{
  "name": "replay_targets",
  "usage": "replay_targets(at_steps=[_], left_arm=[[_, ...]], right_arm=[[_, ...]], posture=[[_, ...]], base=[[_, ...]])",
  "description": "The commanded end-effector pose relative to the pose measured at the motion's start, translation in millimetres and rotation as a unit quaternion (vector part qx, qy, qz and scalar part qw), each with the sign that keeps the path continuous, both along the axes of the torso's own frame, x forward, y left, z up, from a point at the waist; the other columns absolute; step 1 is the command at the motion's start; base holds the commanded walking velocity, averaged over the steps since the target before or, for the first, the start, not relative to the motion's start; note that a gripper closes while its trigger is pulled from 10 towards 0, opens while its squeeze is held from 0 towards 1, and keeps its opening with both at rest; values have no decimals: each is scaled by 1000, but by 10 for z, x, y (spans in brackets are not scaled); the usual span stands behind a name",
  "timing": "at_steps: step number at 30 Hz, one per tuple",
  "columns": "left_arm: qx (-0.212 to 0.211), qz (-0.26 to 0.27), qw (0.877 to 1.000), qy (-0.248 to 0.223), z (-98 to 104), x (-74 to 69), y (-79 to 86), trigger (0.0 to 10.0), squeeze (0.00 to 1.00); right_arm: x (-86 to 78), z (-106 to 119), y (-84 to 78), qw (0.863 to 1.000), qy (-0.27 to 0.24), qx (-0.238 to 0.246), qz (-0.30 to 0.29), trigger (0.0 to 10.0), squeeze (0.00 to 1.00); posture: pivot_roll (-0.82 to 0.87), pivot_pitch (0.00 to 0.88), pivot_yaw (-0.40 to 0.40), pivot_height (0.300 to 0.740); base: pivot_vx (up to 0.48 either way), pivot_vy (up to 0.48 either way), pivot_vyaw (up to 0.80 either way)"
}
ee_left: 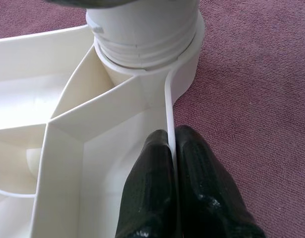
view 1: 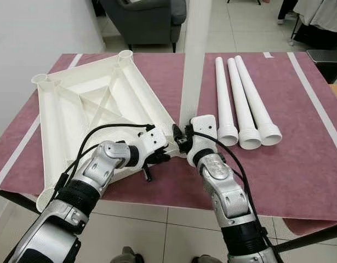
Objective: Building children table
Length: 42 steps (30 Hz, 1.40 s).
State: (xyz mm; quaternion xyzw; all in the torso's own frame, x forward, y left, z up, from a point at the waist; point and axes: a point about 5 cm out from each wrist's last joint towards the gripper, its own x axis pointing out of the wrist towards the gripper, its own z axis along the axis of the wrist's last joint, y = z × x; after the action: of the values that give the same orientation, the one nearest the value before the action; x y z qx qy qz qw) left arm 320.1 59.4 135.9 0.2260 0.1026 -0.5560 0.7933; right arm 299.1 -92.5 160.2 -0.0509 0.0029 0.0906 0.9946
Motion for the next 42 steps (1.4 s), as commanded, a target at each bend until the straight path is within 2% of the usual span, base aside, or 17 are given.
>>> replay_targets(at_steps=[1, 5, 7, 8, 9, 10, 11, 12, 14, 18, 23, 27, 34, 35, 36, 37, 42], left_arm=[[-32, 11, 998, -49, 200, 62, -44, 0, 0], [-26, 9, 999, -44, 152, 31, 5, 0, 0], [-26, 9, 999, -44, 152, 31, 5, 0, 0], [-24, 8, 999, -43, 140, 26, 16, 0, 0], [-24, 8, 999, -43, 140, 26, 16, 0, 0], [-22, -5, 999, -41, 125, -16, 43, 3922, 0], [-22, -5, 999, -41, 125, -16, 43, 3922, 0], [-17, -14, 999, -41, 113, -53, 69, 10000, 0], [-17, -14, 999, -41, 113, -53, 69, 10000, 0], [-6, -51, 998, -35, 111, -236, 231, 10000, 0], [-1, -67, 997, -33, 119, -307, 290, 10000, 0], [19, -105, 994, -33, 162, -457, 478, 10000, 0], [25, -104, 994, -32, 158, -485, 514, 10000, 0], [24, -99, 994, -31, 149, -482, 505, 10000, 0], [24, -99, 994, -31, 149, -482, 505, 10000, 0], [21, -92, 995, -31, 145, -477, 487, 10000, 0], [13, -77, 996, -32, 143, -443, 441, 10000, 0]], right_arm=[[-21, -280, -151, 997, 63, -7, -44, 10000, 1000], [-28, -136, -73, 999, 20, 14, 31, 10000, 1000], [-28, -136, -73, 999, 20, 14, 31, 10000, 1000], [-34, -78, -48, 999, 5, 16, 51, 10000, 0], [-34, -78, -48, 999, 5, 16, 51, 10000, 0], [-54, 15, -25, 995, -15, 17, 97, 10000, 0], [-54, 15, -25, 995, -15, 17, 97, 10000, 0], [-77, 84, -22, 990, -28, 14, 135, 10000, 0], [-77, 84, -22, 990, -28, 14, 135, 10000, 0], [-155, 230, -97, 966, -45, -9, 255, 10000, 0], [-179, 243, -117, 956, -41, -17, 290, 10000, 0], [-268, 144, -107, 925, -5, -42, 378, 10000, 0], [-290, 67, -58, 918, 7, -44, 395, 10000, 0], [-285, 33, -43, 919, 11, -45, 391, 2353, 0], [-285, 33, -43, 919, 11, -45, 391, 2353, 0], [-285, -15, -35, 921, 18, -47, 387, 0, 0], [-268, -138, -47, 933, 37, -55, 354, 0, 0]], posture=[[-55, 85, 124, 740], [-53, 84, 123, 740], [-53, 84, 123, 740], [-53, 84, 123, 740], [-53, 84, 123, 740], [-55, 82, 123, 740], [-55, 82, 123, 740], [-52, 80, 123, 740], [-52, 80, 123, 740], [-48, 77, 123, 740], [-40, 74, 123, 740], [-30, 71, 118, 740], [-23, 74, 117, 740], [-23, 76, 118, 740], [-23, 76, 118, 740], [-26, 78, 118, 740], [-32, 82, 118, 740]], base=[[0, 0, 0], [0, 0, 0], [0, 0, 0], [0, 0, 0], [0, 0, 0], [0, 0, 0], [0, 0, 0], [0, 0, 0], [0, 0, 0], [0, 0, 0], [0, 0, 0], [0, 0, 0], [0, 0, 0], [0, 0, 0], [0, 0, 0], [0, 0, 0], [0, 0, 0]])
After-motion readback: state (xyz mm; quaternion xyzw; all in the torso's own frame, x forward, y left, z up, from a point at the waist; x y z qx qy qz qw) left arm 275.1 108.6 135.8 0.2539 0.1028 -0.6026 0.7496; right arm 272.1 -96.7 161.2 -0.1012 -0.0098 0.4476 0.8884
